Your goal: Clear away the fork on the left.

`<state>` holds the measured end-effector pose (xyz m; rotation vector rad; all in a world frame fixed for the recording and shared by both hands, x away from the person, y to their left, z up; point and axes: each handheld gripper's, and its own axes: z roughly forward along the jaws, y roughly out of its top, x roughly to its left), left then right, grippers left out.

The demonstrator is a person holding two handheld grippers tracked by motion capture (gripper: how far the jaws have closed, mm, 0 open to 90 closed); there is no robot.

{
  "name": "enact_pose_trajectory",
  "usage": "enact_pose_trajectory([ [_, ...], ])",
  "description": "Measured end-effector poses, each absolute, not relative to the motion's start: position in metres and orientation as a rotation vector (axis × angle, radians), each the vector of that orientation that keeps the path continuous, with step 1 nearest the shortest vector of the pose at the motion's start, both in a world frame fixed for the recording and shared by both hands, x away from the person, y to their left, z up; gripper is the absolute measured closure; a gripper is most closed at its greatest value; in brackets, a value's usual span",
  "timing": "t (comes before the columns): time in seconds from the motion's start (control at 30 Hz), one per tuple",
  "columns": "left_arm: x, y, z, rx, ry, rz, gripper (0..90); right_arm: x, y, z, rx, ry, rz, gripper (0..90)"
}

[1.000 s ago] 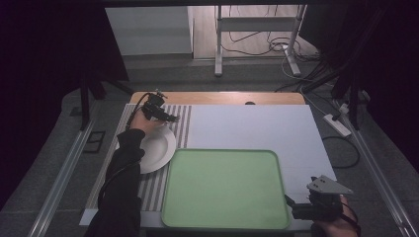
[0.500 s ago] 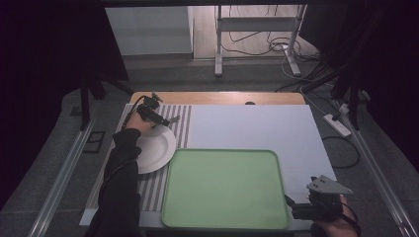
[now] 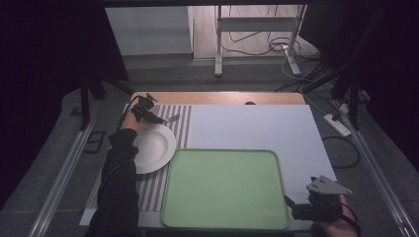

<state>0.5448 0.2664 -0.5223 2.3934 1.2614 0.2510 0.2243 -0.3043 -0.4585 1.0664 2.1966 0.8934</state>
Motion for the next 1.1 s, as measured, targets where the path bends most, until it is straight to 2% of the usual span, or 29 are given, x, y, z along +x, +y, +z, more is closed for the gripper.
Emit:
enact_pose_trajectory([
  [0.03, 0.543, 0.266, -0.522, 2.396, 1.243, 0.254, 47.6, 0.224, -0.304, -0.459, 1.065, 2.196, 0.892, 0.0],
  [0.07, 0.542, 0.266, -0.522, 2.39, 1.229, 0.251, 48.9, 0.224, -0.304, -0.459, 1.064, 2.195, 0.891, 0.0],
  [0.17, 0.538, 0.265, -0.522, 2.401, 1.18, 0.268, 69.5, 0.224, -0.303, -0.459, 1.06, 2.197, 0.887, 0.0],
  [0.2, 0.537, 0.264, -0.522, 2.405, 1.171, 0.274, 73.5, 0.224, -0.303, -0.459, 1.059, 2.198, 0.886, 0.0],
  [0.4, 0.534, 0.255, -0.52, 2.453, 1.101, 0.274, 86.6, 0.224, -0.303, -0.459, 1.052, 2.201, 0.883, 0.0],
  [0.67, 0.536, 0.252, -0.518, 2.417, 1.126, 0.23, 86.6, 0.225, -0.302, -0.459, 1.049, 2.204, 0.88, 0.0],
  [1.1, 0.536, 0.208, -0.51, 2.439, 1.003, 0.234, 86.6, 0.224, -0.302, -0.459, 1.042, 2.203, 0.88, 0.0],
])
